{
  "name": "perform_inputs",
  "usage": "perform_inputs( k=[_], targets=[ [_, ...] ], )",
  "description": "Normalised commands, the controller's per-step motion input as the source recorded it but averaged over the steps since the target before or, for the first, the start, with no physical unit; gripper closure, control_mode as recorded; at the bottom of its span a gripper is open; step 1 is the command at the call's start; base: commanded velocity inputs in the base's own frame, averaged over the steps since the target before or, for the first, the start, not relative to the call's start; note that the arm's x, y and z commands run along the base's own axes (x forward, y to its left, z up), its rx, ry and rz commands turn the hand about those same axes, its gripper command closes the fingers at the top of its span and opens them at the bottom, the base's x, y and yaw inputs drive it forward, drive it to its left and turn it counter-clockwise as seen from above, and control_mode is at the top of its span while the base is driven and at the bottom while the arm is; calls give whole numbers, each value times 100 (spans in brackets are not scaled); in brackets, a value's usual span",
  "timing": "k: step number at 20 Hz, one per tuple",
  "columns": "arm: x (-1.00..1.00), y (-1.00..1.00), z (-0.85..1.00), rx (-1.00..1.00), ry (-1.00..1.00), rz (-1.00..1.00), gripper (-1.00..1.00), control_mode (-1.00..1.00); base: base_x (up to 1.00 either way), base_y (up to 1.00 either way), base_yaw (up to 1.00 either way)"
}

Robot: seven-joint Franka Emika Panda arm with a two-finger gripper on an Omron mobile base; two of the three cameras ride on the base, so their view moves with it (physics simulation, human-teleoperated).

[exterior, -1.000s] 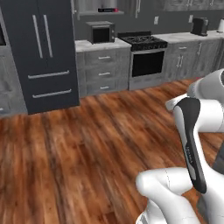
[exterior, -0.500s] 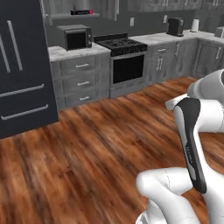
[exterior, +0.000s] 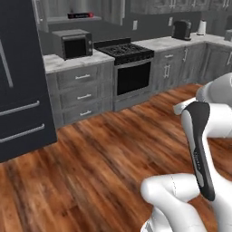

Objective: Retrieve the tupperware and aluminum foil from the cabinet and place them on the dining counter near the plate with cucumber and kebab skewer to prepare for storing leftovers.

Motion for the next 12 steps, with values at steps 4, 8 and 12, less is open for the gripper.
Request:
perform_inputs(
  k=[4, 8, 12],
  targets=[
    [0, 0, 0, 0, 0, 0, -100, 100, 100, -38, 16],
    [0, 0, 0, 0, 0, 0, -100, 100, 100, -46, 23],
    [0, 0, 0, 0, 0, 0, -100, 100, 100, -47, 26]
  ],
)
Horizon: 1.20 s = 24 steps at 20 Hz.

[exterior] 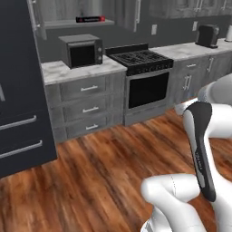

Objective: Retrieve the tupperware and aluminum foil from the cabinet and place them on the dining counter near the plate with cucumber and kebab skewer to prepare for storing leftovers.

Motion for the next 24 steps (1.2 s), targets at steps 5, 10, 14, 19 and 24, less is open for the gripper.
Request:
perform_inputs(
  k=[5, 10, 14, 19, 24],
  targets=[
    [0, 0, 0, 0, 0, 0, -100, 100, 100, -12, 30],
    [0, 0, 0, 0, 0, 0, -100, 100, 100, 0, 31],
    [0, 0, 0, 0, 0, 0, -100, 100, 100, -14, 24],
    [0, 0, 0, 0, 0, 0, -100, 100, 100, -48, 15],
    [0, 0, 0, 0, 0, 0, -100, 100, 100, -43, 11]
  ],
)
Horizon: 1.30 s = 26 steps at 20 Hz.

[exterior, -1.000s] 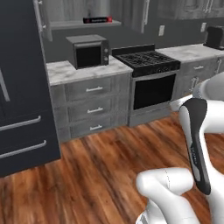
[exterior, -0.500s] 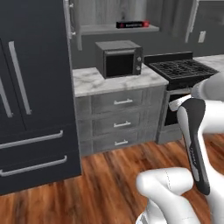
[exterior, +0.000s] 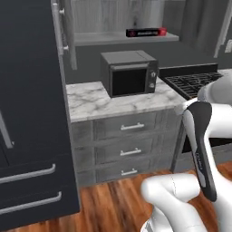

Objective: Retrieve the tupperware and aluminum foil from the cabinet and place them on the dining counter near the plate with cucumber and kebab skewer to prepare for storing leftovers.

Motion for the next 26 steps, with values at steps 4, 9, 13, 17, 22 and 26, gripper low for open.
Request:
perform_inputs(
  k=[4, 9, 13, 17, 22, 26],
  targets=[
    [0, 0, 0, 0, 0, 0, -100, 100, 100, -3, 7],
    [0, 0, 0, 0, 0, 0, -100, 100, 99, -1, 3],
    [0, 0, 0, 0, 0, 0, -100, 100, 91, -18, 0],
    [0, 0, 0, 0, 0, 0, -100, 100, 80, -2, 0],
    [0, 0, 0, 0, 0, 0, -100, 100, 70, -13, 0],
    [0, 0, 0, 0, 0, 0, -100, 100, 67, -32, 0]
  ],
)
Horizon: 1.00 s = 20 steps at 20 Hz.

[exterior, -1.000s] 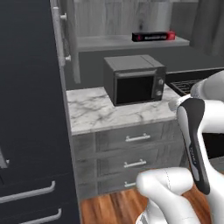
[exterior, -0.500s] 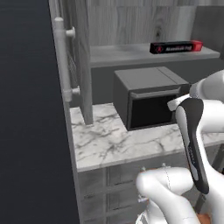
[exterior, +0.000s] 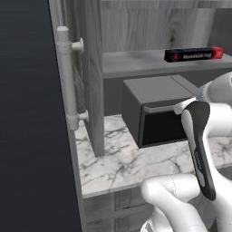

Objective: Retrieve the tupperware and aluminum foil from the cabinet and place them on the dining counter near the plate with cucumber and kebab skewer to prepare for storing leftovers.

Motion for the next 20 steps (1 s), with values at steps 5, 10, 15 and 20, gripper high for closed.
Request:
perform_inputs(
  k=[5, 10, 15, 20],
  targets=[
    [0, 0, 0, 0, 0, 0, -100, 100, 80, -43, 0],
    [0, 0, 0, 0, 0, 0, -100, 100, 95, -46, -11],
    [10, -8, 0, 3, -2, 0, -100, -100, 74, -24, -10],
    [12, -17, 37, 4, -10, -3, -100, -100, 0, 0, 0]
  ],
)
